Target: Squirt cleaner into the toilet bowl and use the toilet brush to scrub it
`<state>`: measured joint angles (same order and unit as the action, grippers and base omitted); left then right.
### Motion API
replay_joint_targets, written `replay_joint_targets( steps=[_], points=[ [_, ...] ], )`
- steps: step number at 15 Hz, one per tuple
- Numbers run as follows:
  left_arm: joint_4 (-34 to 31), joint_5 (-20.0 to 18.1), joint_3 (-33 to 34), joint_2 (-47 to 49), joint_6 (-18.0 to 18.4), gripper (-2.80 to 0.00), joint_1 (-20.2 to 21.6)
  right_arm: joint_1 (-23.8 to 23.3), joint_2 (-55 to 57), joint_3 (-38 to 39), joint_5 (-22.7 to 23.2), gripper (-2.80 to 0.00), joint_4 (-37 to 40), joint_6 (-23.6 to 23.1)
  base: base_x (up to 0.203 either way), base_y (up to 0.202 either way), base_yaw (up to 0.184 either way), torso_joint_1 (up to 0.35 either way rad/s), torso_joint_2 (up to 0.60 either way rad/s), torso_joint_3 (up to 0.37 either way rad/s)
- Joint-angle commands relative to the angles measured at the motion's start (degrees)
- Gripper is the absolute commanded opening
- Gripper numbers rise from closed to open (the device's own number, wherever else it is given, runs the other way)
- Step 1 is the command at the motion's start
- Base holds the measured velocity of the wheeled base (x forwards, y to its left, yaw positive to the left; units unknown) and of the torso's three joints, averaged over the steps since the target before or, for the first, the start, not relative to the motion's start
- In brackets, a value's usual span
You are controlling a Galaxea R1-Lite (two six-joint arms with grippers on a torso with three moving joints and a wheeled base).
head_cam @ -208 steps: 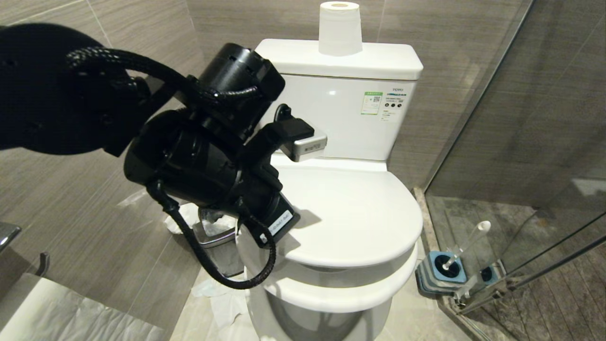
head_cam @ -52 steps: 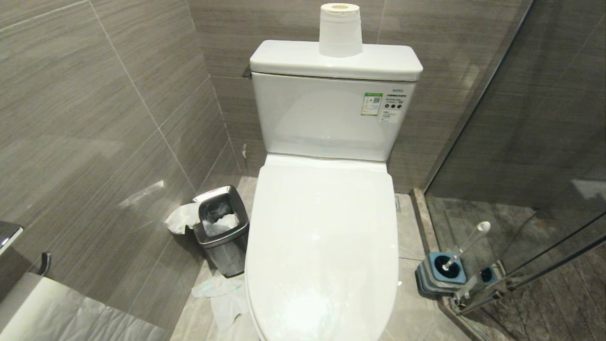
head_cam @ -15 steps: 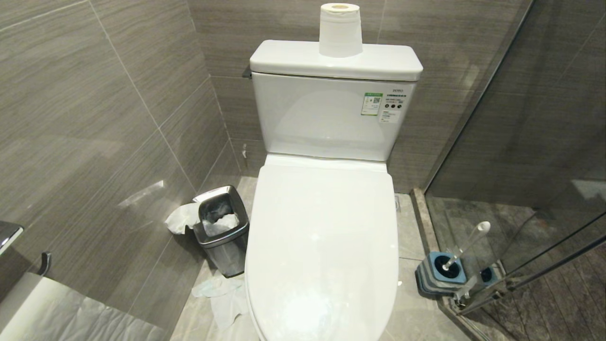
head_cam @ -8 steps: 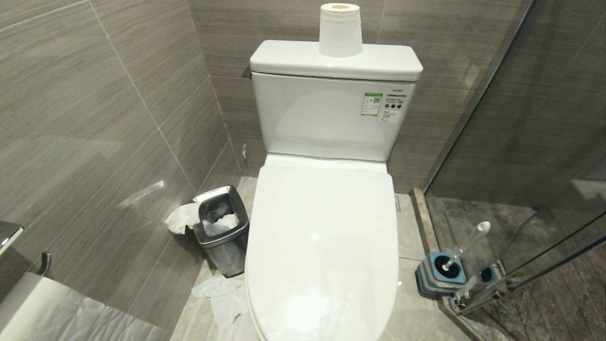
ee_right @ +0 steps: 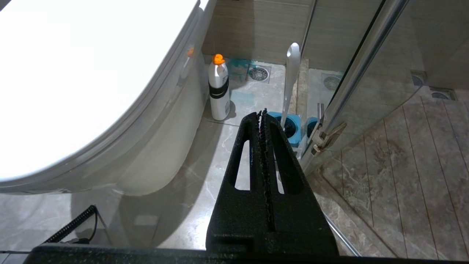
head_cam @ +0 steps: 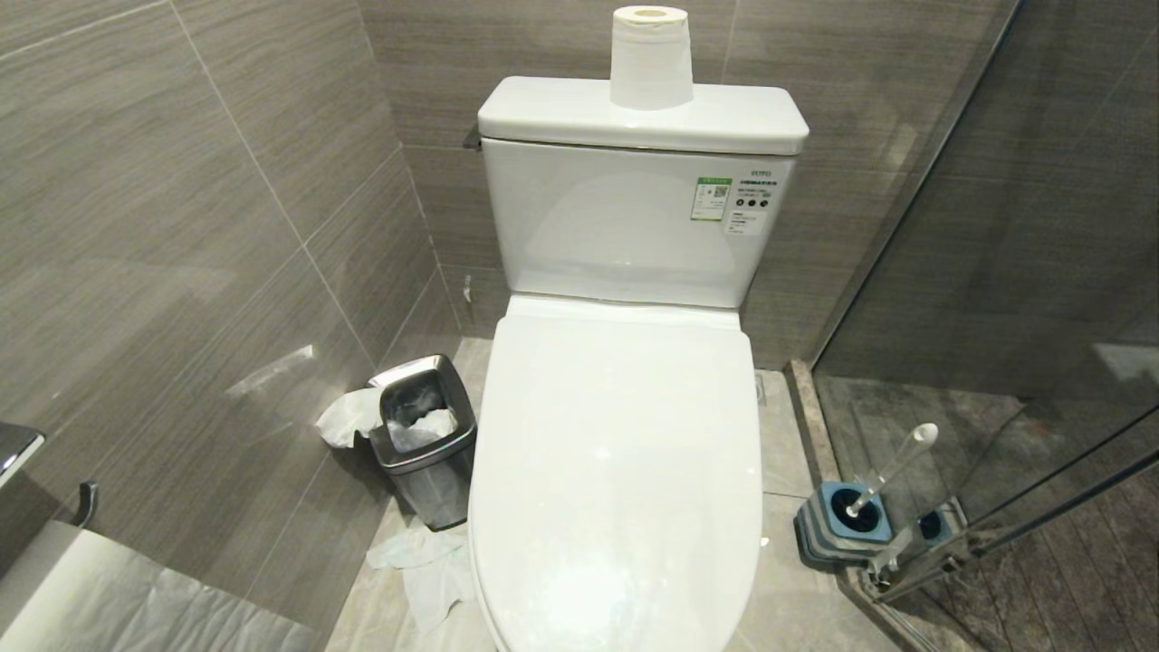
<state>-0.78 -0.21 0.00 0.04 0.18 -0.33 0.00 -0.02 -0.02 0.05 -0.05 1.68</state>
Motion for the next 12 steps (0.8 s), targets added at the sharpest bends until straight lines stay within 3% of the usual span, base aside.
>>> replay_joint_targets(
  steps=[1, 12],
  points=[
    [-0.01, 0.03, 0.0, 0.05, -0.01, -2.8, 0.0, 0.0, 0.02, -0.03, 0.04, -2.8, -0.02, 0.01, 0.0, 0.0, 0.0, 0.0, 0.0, 0.0],
    [-0.01, 0.03, 0.0, 0.05, -0.01, -2.8, -0.02, 0.0, 0.02, -0.06, 0.04, -2.8, -0.04, -0.01, 0.0, 0.0, 0.0, 0.0, 0.0, 0.0]
  ],
)
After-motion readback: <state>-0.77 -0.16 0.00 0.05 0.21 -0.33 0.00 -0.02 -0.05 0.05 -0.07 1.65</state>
